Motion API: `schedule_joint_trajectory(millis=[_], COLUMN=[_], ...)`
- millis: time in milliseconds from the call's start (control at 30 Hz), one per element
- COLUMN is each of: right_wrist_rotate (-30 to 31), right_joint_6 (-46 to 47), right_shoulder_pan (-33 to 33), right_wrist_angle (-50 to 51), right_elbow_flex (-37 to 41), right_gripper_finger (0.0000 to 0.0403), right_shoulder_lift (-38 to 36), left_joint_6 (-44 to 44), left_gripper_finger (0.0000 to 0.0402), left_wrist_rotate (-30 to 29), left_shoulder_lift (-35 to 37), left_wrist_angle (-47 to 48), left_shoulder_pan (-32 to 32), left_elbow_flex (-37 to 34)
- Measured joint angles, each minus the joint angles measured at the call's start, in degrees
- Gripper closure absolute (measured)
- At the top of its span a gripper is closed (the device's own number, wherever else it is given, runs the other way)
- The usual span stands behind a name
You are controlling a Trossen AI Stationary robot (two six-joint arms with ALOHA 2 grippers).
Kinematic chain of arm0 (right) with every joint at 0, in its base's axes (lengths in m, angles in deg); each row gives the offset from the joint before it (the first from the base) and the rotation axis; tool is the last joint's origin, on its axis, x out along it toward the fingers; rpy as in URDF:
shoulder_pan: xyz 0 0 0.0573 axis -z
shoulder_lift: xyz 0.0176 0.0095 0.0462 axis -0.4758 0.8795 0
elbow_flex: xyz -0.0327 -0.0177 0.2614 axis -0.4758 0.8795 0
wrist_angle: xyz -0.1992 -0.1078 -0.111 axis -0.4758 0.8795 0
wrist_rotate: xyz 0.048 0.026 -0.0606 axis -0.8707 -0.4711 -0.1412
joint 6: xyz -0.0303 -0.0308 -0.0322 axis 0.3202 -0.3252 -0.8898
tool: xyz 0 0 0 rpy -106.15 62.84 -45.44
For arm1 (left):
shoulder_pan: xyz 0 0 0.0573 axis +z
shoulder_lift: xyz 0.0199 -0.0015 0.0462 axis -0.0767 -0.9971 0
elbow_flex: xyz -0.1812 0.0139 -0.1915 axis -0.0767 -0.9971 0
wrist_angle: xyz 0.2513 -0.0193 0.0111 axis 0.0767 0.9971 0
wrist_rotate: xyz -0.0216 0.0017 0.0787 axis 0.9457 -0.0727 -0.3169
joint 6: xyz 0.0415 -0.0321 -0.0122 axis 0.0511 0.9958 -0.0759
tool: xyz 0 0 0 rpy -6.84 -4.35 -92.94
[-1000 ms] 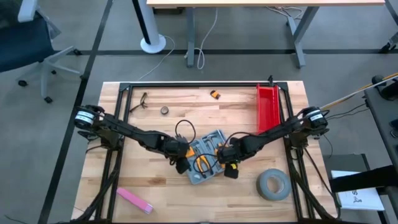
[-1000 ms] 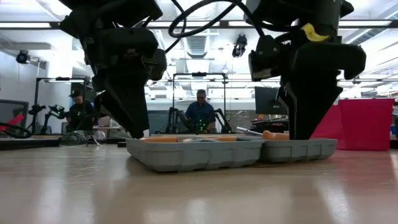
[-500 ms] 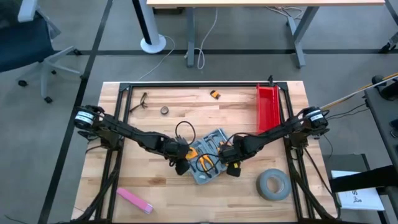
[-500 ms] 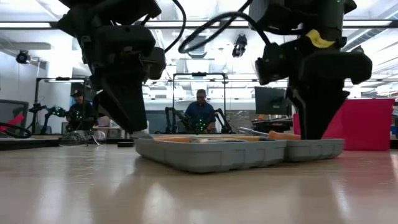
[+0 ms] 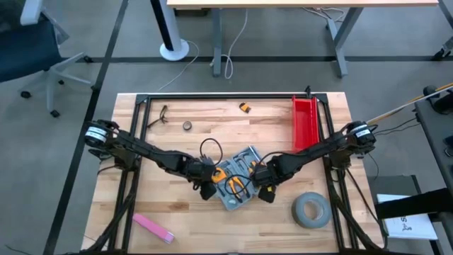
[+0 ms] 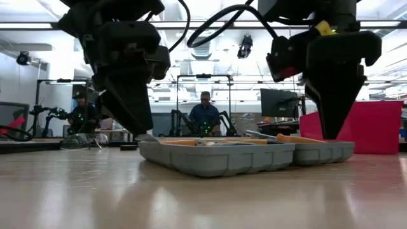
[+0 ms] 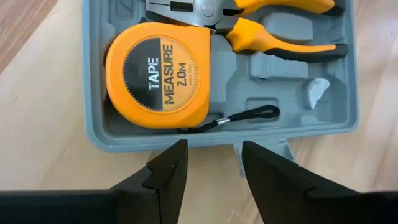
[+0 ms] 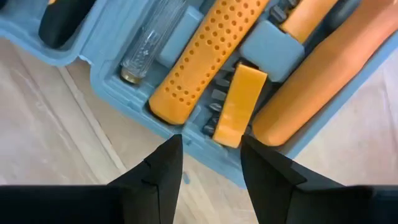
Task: Prefit tool cases
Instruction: Adjust the bottom yellow screwdriver bit set in the gray pre-fit tool case
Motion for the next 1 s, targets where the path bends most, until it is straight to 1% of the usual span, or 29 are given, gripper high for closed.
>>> schedule_joint_trajectory(millis=[133, 267, 367, 467, 567, 833, 1000], right_wrist_rotate=[-0.3, 0.2, -0.5, 0.6, 0.6, 0.4, 0.4], right_joint_6=[2.0, 4.3, 8.1, 13.1, 16.9, 24.4, 28.4], right_shoulder_pan=[0.0, 0.3, 0.5, 0.5, 0.5, 0.3, 0.3], right_wrist_angle=[0.0, 0.0, -0.1, -0.2, -0.2, -0.1, 0.0], right_elbow_flex=[0.0, 0.0, 0.0, 0.0, 0.1, -0.4, -0.4], right_gripper_finger=[0.0259, 0.0265, 0.027, 0.0275, 0.0279, 0.029, 0.0288], right_shoulder_lift=[0.0, 0.0, 0.0, 0.0, 0.0, 0.0, 0.0], left_joint_6=[0.2, 0.2, 0.2, 0.2, 0.2, -0.9, -1.1], left_gripper_finger=[0.0235, 0.0235, 0.0239, 0.0243, 0.0244, 0.0232, 0.0227], left_wrist_rotate=[0.0, 0.0, 0.0, -0.2, -1.7, -2.1, -2.6], left_shoulder_lift=[0.0, 0.0, 0.0, 0.0, 0.0, 0.0, 0.0], left_wrist_angle=[0.0, -0.1, -0.2, -0.4, -0.6, -1.0, -1.9], left_shoulder_pan=[-0.1, -0.1, -0.1, -0.1, -0.1, -0.1, -0.1], left_elbow_flex=[0.0, 0.0, 0.0, 0.0, 0.0, 0.0, 0.0])
